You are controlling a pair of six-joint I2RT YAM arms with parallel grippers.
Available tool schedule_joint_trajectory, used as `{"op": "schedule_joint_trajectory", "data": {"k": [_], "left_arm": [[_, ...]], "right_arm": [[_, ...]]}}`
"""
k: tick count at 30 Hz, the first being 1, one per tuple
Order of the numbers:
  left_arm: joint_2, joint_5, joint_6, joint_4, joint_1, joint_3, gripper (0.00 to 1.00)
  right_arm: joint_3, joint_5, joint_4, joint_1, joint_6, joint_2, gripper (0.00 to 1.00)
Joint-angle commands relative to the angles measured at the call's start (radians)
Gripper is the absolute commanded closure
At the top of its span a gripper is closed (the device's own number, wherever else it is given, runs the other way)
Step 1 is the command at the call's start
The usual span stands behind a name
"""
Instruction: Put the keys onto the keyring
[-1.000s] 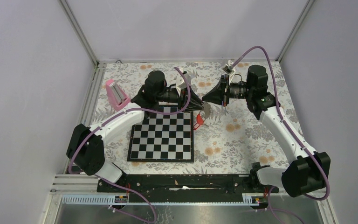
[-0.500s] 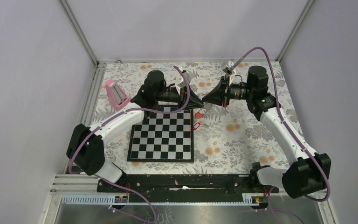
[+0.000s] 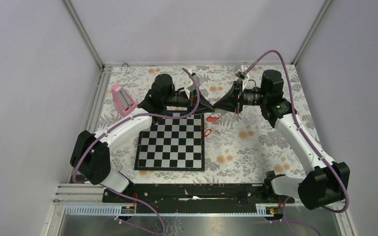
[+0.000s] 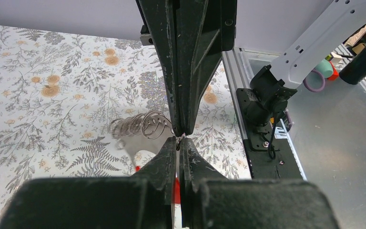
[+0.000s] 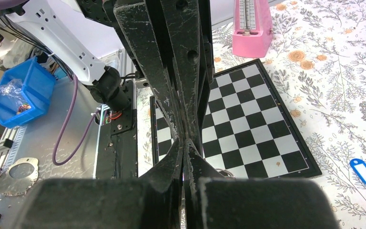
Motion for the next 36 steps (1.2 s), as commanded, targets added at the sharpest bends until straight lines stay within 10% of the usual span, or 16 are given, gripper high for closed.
{"op": "schedule_joint_trajectory", "data": {"k": [1, 17, 36], "left_arm": [[-0.009, 0.036, -0.021, 0.103, -0.002, 0.003, 1.0], [-0.063, -0.025, 0.023, 0.01, -0.002, -0.028, 1.0], [-0.08, -0.039, 0.037, -0.016, -0.002, -0.05, 1.0]], "right_arm": [[-0.005, 0.006, 0.007, 0.005, -0.017, -0.023, 1.0], [0.019, 0.055, -0.022, 0.004, -0.033, -0.017, 0.92], [0.11, 0.13, -0.334, 0.004, -0.301, -0.071, 0.42]]}}
